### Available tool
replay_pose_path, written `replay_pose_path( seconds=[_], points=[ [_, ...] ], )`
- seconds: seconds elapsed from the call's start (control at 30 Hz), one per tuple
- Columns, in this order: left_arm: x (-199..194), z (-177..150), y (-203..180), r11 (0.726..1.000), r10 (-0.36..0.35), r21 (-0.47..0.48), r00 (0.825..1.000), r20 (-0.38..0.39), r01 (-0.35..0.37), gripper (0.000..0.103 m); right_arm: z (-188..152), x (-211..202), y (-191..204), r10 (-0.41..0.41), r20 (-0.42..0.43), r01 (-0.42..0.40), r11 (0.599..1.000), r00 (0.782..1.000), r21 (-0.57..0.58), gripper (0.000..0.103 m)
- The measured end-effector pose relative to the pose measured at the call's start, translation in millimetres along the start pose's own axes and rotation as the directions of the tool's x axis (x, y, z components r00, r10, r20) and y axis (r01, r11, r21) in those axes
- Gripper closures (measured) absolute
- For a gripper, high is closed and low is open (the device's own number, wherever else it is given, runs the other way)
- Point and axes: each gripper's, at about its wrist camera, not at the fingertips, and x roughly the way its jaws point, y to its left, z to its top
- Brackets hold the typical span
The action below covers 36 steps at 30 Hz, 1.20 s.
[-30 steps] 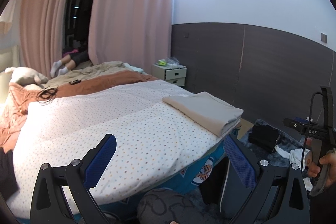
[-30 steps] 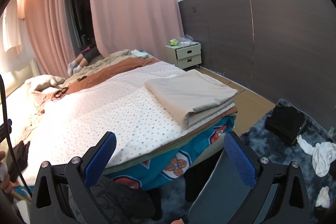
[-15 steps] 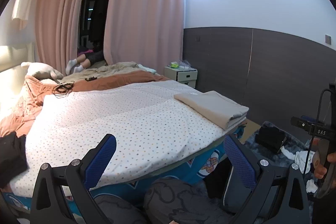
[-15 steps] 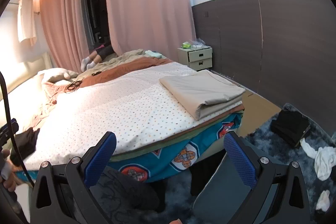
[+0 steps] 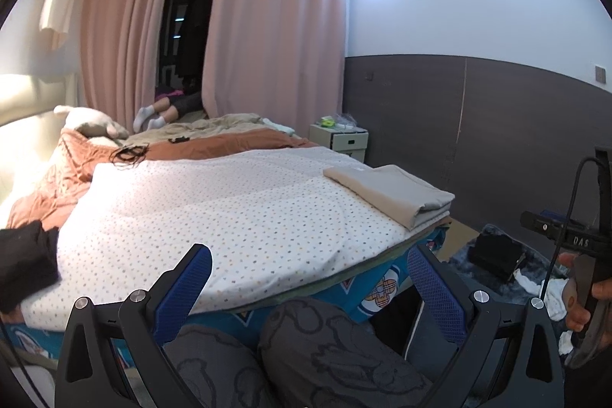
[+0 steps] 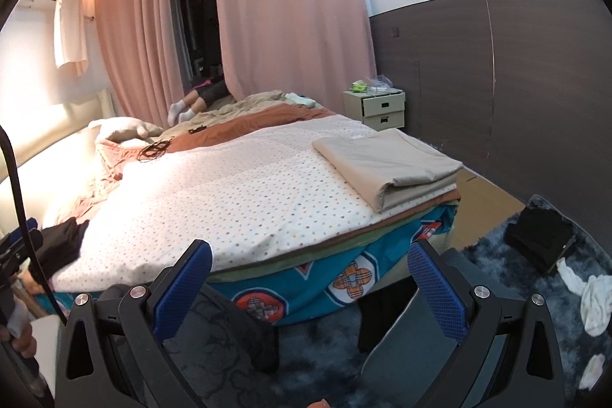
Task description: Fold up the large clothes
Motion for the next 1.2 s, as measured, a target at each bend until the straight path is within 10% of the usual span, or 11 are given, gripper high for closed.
replay_pose_path(
  seconds=[1.2],
  points=[
    [-5.0, -10.9, 7.2, 0.998, 0.046, -0.033, 0.999, 0.0, -0.046, 0.0, -21.4, 12.4, 12.6, 0.009, -0.038, -0.01, 1.0, 0.999, -0.03, 0.001]
  ],
)
